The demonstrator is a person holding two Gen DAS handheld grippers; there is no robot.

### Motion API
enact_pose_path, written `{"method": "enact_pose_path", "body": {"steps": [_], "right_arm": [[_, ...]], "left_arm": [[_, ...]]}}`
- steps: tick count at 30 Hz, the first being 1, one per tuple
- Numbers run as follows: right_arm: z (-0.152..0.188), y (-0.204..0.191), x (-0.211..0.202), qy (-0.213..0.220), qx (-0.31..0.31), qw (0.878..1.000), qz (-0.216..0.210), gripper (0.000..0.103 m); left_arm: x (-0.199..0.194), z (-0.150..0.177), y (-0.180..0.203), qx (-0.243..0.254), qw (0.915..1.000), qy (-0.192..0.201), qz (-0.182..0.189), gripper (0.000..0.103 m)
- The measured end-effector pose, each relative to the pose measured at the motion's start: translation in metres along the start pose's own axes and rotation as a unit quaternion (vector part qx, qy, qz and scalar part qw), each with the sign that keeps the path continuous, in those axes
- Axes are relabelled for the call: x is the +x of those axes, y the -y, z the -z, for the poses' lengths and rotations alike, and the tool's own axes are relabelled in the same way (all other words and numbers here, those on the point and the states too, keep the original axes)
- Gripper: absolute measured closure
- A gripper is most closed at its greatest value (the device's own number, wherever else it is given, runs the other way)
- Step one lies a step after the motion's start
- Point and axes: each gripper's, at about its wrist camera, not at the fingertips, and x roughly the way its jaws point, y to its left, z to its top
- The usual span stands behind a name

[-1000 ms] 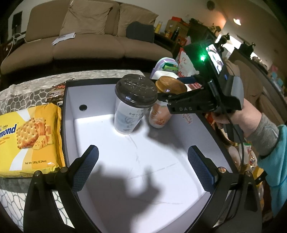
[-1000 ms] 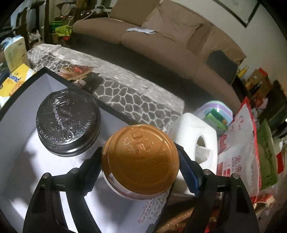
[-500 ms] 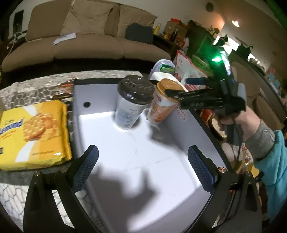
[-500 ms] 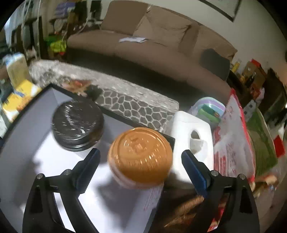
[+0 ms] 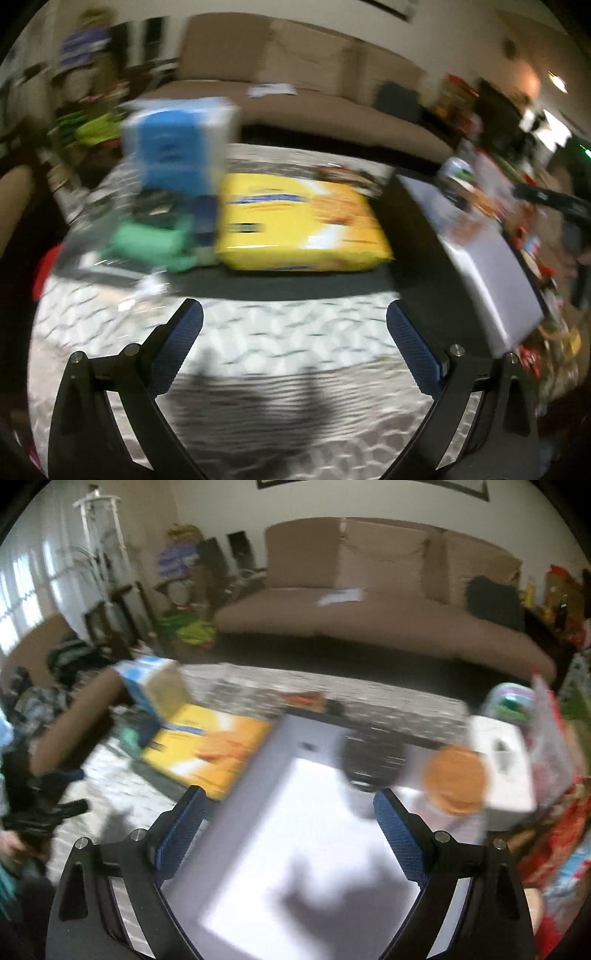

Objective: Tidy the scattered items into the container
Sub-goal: 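Move both tools back toward the tissue pack on the table, then grasp the blue-and-white tissue pack with both tools and lift it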

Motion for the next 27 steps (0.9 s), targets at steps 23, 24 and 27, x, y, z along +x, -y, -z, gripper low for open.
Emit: {"method": "enact_pose_path", "body": {"steps": [23,24,27], "right_arm": [[-0.101,-0.211,0.215,0.016,-0.009,0.996,-0.092,0.009],[-0.104,-0.211,0.222,0.018,-0.004,0.995,-0.098,0.009],[-0.111,-0.213,0.248,0.014,0.007,0.994,-0.112,0.009]], "left_arm": [[0.055,-0.142,-0.178,0.053,0.9937,0.049,-0.086,0.003],[0.064,-0.146,-0.179,0.060,0.9939,0.043,-0.082,0.003],[0.087,-0.153,-0.180,0.090,0.9928,0.031,-0.072,0.003]]}}
